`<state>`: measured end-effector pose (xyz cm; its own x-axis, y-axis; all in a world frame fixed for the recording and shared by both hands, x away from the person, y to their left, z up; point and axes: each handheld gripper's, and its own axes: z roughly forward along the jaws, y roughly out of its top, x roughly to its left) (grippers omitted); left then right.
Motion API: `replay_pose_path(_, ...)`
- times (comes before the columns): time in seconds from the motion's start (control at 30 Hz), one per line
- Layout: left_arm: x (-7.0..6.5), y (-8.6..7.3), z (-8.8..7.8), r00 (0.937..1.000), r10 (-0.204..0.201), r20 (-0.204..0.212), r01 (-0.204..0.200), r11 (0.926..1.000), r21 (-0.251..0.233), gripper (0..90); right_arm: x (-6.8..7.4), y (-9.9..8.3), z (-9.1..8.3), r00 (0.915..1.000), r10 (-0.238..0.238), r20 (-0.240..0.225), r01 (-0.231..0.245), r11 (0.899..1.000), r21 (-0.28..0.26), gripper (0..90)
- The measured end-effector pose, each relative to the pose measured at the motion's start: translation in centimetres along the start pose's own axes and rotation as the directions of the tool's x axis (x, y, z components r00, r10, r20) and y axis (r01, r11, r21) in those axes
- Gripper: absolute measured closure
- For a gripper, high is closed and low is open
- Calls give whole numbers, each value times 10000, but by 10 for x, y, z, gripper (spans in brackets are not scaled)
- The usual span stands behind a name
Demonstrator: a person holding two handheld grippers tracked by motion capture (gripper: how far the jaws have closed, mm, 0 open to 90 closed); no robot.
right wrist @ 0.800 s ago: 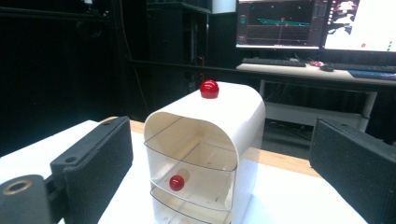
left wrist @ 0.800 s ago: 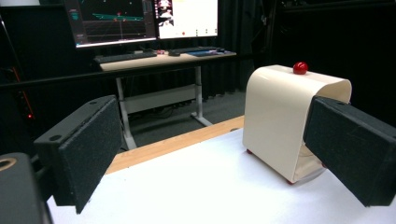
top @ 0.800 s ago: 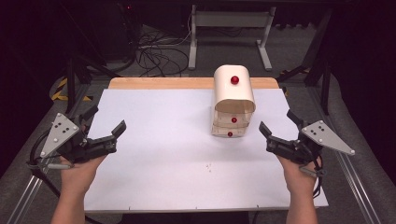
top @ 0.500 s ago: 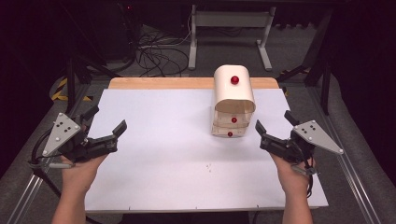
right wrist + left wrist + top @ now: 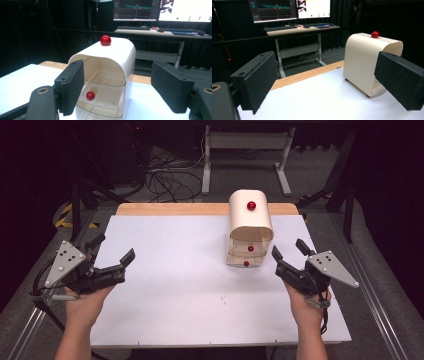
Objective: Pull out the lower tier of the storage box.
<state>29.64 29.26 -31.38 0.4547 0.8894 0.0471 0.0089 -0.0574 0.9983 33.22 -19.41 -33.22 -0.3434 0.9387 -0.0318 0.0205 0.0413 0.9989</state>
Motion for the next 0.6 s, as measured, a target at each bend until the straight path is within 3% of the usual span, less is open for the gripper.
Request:
replay_pose_path(0.4, -2, 0, 1, 10000, 51, -4, -51, 10000, 23, 55, 2, -8, 5, 9947, 616, 825, -615, 9981, -35, 291)
replay_pose_path(0.6, -3, 0, 1, 10000, 29, 21, -29, 10000, 17, 55, 6, -12, 8, 9912, 682, 1137, -685, 9977, -10, 290)
